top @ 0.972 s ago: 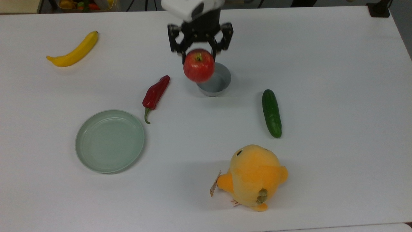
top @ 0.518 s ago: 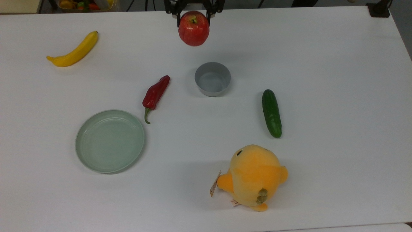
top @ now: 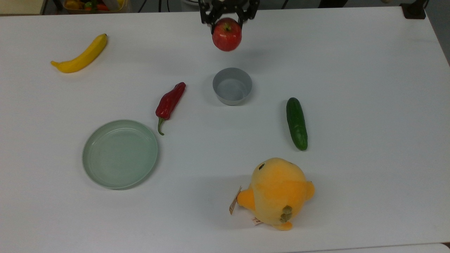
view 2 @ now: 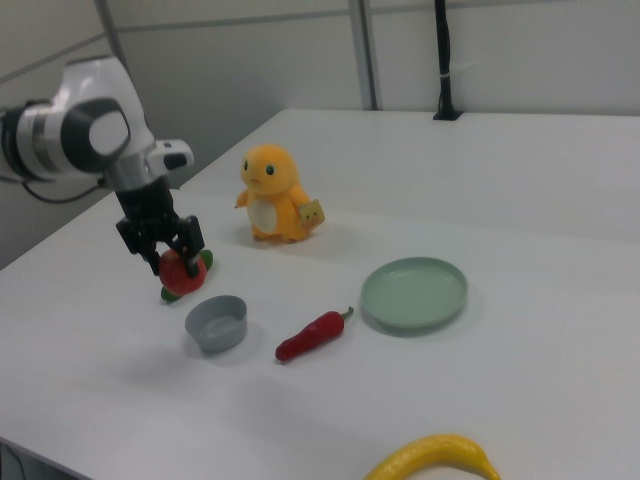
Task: Put the red apple in the bowl
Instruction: 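Lower the held apple into the grey bowl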
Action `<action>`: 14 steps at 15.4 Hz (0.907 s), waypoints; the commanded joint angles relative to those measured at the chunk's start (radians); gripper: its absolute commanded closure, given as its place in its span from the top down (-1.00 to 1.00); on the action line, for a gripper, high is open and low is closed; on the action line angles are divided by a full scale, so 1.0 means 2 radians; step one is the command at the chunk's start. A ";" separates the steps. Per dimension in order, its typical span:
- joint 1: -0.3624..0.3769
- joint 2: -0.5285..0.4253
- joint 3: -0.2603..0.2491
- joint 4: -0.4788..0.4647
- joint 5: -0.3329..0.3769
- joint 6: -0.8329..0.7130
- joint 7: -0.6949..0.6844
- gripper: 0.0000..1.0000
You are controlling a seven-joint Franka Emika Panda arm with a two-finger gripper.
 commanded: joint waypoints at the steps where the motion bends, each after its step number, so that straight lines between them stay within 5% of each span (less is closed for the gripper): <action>1: -0.002 -0.004 0.005 -0.071 0.006 0.126 0.028 -0.62; 6: 0.002 0.051 0.005 -0.085 0.005 0.223 0.047 -0.62; 14: 0.003 0.098 0.005 -0.084 -0.001 0.255 0.053 -0.52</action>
